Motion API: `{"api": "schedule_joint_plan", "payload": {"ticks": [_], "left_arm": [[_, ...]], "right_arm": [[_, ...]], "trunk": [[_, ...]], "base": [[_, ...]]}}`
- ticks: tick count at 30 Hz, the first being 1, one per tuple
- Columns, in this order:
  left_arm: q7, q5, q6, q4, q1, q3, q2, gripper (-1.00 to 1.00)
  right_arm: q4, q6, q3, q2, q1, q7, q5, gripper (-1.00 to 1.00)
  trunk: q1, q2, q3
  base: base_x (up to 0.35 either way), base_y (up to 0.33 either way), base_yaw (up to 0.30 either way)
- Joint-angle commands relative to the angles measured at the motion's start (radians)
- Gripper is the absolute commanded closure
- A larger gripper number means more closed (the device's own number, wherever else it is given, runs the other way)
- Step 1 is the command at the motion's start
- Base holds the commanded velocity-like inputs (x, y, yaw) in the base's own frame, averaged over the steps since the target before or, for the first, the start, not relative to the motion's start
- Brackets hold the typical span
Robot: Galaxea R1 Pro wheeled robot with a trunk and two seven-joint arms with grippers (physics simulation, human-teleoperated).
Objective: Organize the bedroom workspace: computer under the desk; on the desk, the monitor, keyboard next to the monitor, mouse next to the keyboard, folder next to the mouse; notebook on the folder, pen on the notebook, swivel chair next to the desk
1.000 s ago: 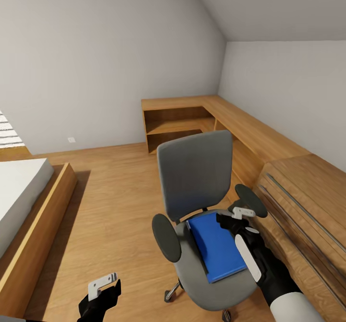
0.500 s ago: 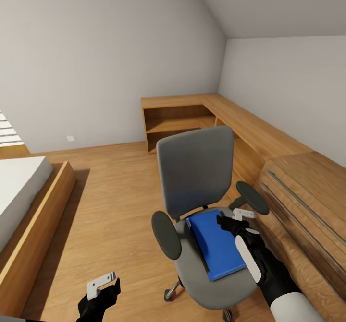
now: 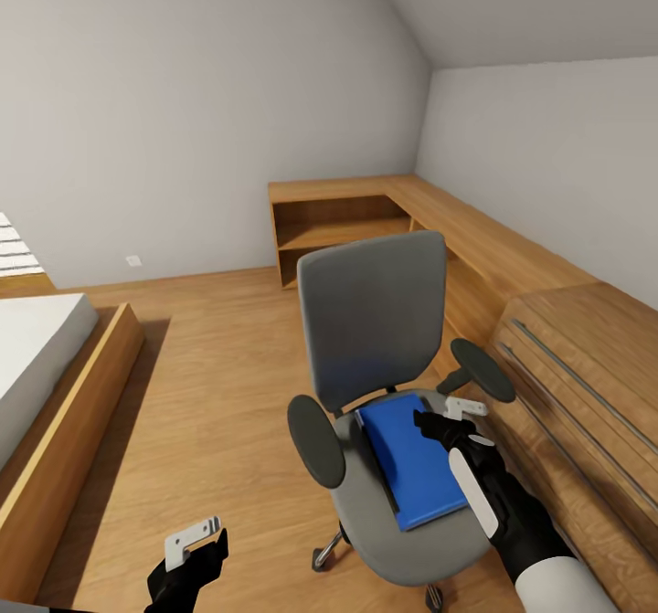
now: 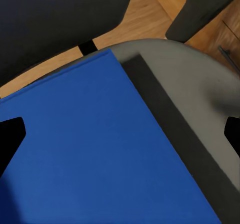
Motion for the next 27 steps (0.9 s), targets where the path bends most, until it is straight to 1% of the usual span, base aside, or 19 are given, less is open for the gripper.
{"api": "schedule_joint_plan", "payload": {"ticks": [1,4,9,12,13,15,16,17,18,21,27], "left_arm": [[0.004,0.000,-0.001,0.000,-0.002,-0.002,0.000,-1.00],[0.004,-0.001,-0.001,0.001,-0.002,-0.003,0.000,-1.00],[0.005,-0.003,-0.001,0.002,-0.002,-0.004,0.000,-1.00],[0.005,-0.002,-0.002,0.002,-0.002,-0.004,0.000,-1.00],[0.005,-0.001,-0.001,0.002,-0.002,-0.004,0.000,-1.00],[0.005,-0.001,-0.001,0.003,-0.002,-0.004,-0.001,-1.00],[0.005,-0.001,-0.002,0.003,-0.002,-0.004,-0.001,-1.00],[0.005,-0.001,-0.001,0.003,-0.002,-0.004,-0.001,-1.00],[0.005,0.000,-0.002,0.003,-0.002,-0.004,-0.001,-1.00],[0.005,-0.001,-0.002,0.003,-0.002,-0.004,-0.002,-1.00],[0.005,0.000,-0.002,0.003,-0.002,-0.004,-0.002,-1.00]], "right_arm": [[-0.001,0.003,0.003,-0.002,-0.001,-0.010,-0.010,-1.00],[-0.002,0.002,0.002,-0.005,-0.001,-0.010,-0.011,-1.00],[-0.003,0.000,-0.001,-0.023,-0.001,-0.008,-0.013,-1.00],[-0.002,-0.007,-0.010,-0.037,-0.001,-0.005,-0.017,-1.00],[-0.002,-0.016,-0.020,-0.043,-0.001,-0.001,-0.018,-1.00],[-0.001,-0.023,-0.034,-0.048,-0.001,0.006,-0.019,-1.00],[-0.001,-0.028,-0.050,-0.051,-0.001,0.017,-0.020,-1.00],[-0.001,-0.029,-0.058,-0.052,-0.001,0.024,-0.020,-1.00],[0.000,-0.032,-0.074,-0.054,-0.001,0.037,-0.019,-1.00],[-0.001,-0.035,-0.095,-0.055,-0.001,0.055,-0.017,-1.00],[-0.006,-0.037,-0.101,-0.055,-0.001,0.065,-0.015,-1.00]], "trunk": [[0.004,-0.008,-0.004],[0.015,-0.029,-0.014],[0.035,-0.064,-0.029],[0.035,-0.064,-0.029],[0.035,-0.064,-0.029],[0.035,-0.064,-0.029],[0.035,-0.064,-0.029],[0.035,-0.064,-0.029],[0.035,-0.064,-0.029],[0.035,-0.064,-0.029],[0.035,-0.064,-0.029]], "base": [[0.000,0.000,0.000],[0.000,0.000,0.000],[0.000,0.000,0.000],[0.000,0.000,0.000],[0.000,0.000,0.000],[0.000,0.000,0.000],[0.000,0.000,0.000],[0.000,0.000,0.000],[0.000,0.000,0.000],[0.000,0.000,0.000],[0.000,0.000,0.000]]}}
